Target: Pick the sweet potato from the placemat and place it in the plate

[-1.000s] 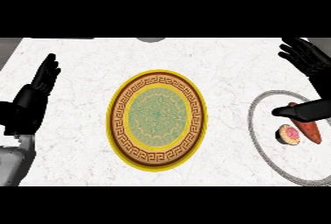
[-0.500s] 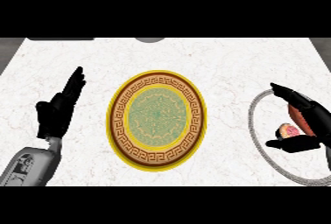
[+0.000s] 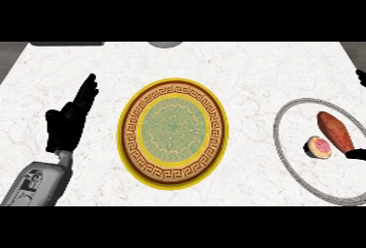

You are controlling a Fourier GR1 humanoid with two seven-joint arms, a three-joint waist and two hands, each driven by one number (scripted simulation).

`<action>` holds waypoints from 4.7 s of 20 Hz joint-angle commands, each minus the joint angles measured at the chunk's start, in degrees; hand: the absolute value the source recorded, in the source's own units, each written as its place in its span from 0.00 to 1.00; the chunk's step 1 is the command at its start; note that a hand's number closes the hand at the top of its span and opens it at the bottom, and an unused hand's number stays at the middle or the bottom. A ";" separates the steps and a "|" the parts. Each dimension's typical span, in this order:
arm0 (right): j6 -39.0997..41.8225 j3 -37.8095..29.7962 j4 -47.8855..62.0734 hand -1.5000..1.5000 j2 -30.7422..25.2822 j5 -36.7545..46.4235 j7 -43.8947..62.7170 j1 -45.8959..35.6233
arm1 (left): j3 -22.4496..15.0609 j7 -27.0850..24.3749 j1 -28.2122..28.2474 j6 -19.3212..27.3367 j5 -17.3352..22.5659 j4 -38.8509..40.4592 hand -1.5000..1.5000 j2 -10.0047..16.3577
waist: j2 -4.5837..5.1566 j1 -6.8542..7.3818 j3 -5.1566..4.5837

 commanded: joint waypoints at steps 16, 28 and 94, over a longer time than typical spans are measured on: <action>23.29 3.44 1.30 0.00 -8.33 9.36 19.56 -8.37 | 1.68 2.24 -1.83 -0.77 -4.26 -0.18 0.50 -3.30 | 0.08 0.63 0.03; 20.11 9.21 17.32 0.00 -1.09 26.89 10.11 -13.14 | 5.95 -0.91 0.68 -7.24 -2.96 0.90 0.50 -2.00 | 0.20 1.06 0.06; -3.65 24.58 -25.32 1.00 45.62 47.32 49.41 -17.95 | 10.08 3.34 -5.03 -8.16 -10.14 2.05 0.50 -9.06 | 0.20 0.70 0.03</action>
